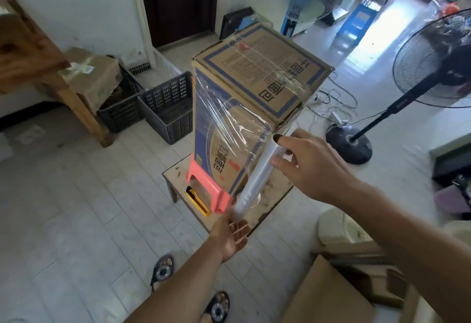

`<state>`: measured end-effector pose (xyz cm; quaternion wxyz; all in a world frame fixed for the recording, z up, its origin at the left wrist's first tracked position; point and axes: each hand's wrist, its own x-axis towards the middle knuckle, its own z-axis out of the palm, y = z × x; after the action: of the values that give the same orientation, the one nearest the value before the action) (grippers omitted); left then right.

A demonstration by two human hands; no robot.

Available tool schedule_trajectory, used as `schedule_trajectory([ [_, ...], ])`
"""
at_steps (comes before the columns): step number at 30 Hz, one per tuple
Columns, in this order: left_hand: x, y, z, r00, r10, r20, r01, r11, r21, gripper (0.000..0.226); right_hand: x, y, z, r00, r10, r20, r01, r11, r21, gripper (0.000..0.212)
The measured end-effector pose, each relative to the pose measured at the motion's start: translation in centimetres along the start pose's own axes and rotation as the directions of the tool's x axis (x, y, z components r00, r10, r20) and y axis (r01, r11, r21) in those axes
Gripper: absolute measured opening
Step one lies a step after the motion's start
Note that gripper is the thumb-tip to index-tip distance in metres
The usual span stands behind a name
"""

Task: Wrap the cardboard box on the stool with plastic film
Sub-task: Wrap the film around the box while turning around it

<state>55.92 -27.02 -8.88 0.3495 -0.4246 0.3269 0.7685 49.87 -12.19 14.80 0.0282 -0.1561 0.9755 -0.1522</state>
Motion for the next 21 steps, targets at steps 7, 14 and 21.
schedule_trajectory([
  [7, 1.0, -0.2, 0.7, 0.999, -0.04, 0.001, 0.039, 0.99, 0.136, 0.054, -0.2, 1.9, -1.1, 0.999, 0.025, 0.037, -0.024, 1.0, -0.015, 0.038],
  [14, 1.3, 1.7, 2.2, 0.994, 0.049, 0.093, -0.051, 0.999, 0.017, 0.038, 0.1, 3.1, -1.6, 0.998, 0.036, 0.042, -0.034, 0.999, -0.027, 0.032],
  [21, 2.4, -1.2, 2.2, 0.994, 0.005, 0.111, -0.004, 1.0, -0.008, 0.051, -0.5, 3.6, -1.3, 0.997, 0.074, 0.01, -0.074, 0.997, -0.019, 0.016],
])
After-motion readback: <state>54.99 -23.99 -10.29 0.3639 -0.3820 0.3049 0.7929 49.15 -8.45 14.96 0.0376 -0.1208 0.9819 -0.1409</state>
